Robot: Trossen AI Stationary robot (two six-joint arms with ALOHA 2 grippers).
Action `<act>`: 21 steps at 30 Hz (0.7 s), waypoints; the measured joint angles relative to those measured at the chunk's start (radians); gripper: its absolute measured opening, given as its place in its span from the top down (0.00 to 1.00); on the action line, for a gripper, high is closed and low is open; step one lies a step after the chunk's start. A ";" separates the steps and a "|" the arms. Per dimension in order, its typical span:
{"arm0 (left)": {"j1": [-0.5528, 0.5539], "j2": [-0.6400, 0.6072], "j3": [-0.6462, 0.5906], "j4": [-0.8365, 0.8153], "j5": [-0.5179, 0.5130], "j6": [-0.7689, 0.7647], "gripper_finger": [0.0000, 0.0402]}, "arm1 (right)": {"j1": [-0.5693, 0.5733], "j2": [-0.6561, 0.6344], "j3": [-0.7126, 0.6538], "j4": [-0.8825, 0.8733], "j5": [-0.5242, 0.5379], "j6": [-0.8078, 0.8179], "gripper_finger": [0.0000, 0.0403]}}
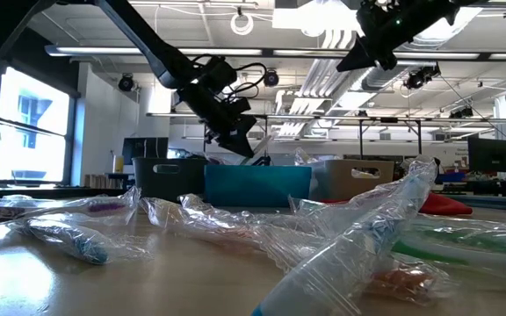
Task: Pick & Place Toothbrushes
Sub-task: Put the green toothbrush into the transparent bin, then put the top right orange toothbrush into the white bin
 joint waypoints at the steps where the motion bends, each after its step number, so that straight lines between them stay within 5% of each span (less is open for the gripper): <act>1: 0.000 0.000 0.000 0.000 0.000 0.000 0.84 | 0.000 0.000 0.000 -0.004 0.000 -0.008 0.99; 8: 0.000 0.000 0.000 0.000 0.000 0.000 0.69 | 0.000 0.000 0.000 -0.012 0.003 -0.014 1.00; 21: -0.021 0.000 0.000 0.000 0.145 -0.002 0.67 | 0.000 0.000 0.000 -0.012 0.002 -0.012 1.00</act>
